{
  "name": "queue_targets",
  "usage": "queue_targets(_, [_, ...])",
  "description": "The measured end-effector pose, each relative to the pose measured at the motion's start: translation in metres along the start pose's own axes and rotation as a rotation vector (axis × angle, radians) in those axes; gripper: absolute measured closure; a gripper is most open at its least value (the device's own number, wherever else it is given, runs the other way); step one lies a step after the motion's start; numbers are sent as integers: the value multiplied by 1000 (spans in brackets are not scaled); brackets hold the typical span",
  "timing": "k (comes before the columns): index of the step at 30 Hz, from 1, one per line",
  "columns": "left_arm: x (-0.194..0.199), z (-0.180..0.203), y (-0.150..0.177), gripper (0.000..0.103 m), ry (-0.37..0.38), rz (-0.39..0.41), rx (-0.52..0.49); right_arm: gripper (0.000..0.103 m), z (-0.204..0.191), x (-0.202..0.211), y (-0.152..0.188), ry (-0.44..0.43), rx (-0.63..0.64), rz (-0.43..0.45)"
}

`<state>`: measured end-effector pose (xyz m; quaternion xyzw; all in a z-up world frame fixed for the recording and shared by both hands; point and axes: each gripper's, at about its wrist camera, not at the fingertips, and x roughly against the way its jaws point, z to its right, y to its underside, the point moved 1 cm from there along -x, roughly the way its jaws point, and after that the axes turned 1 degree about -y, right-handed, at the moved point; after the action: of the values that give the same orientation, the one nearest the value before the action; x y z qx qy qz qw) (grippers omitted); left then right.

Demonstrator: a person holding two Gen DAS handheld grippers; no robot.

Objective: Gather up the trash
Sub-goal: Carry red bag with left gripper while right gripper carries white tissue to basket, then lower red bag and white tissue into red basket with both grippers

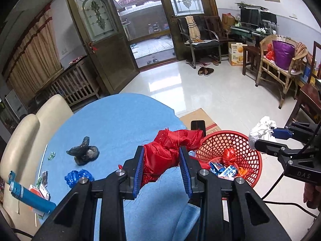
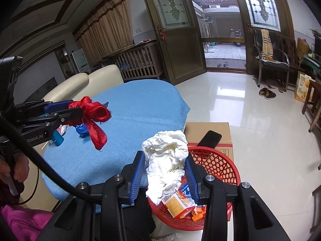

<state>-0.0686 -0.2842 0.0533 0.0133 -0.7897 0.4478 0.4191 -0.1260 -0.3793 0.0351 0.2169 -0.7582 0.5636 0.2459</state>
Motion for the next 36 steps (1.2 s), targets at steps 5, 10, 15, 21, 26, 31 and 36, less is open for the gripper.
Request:
queue_targets(5, [-2, 9, -3, 67, 8, -5, -19, 61, 9, 3, 0, 2, -27, 3])
queue_targets(10, [-3, 15, -5, 67, 13, -9, -31, 61, 14, 4, 3, 1, -48, -1])
queue_targets(15, [-6, 21, -8, 67, 19, -12, -39, 61, 15, 5, 4, 0, -62, 0])
queue_targets(21, [-12, 24, -10, 67, 32, -26, -39, 61, 18, 3, 4, 8, -86, -6])
queue_targets(26, [-20, 28, -12, 67, 46, -44, -32, 61, 22, 1, 3, 17, -104, -13])
queue_targets(31, [-26, 33, -12, 67, 57, -60, -31, 61, 27, -2, 5, 23, -133, -22])
queue_targets(36, [-29, 36, -11, 67, 61, -68, -32, 60, 32, -5, 7, 23, -160, -28])
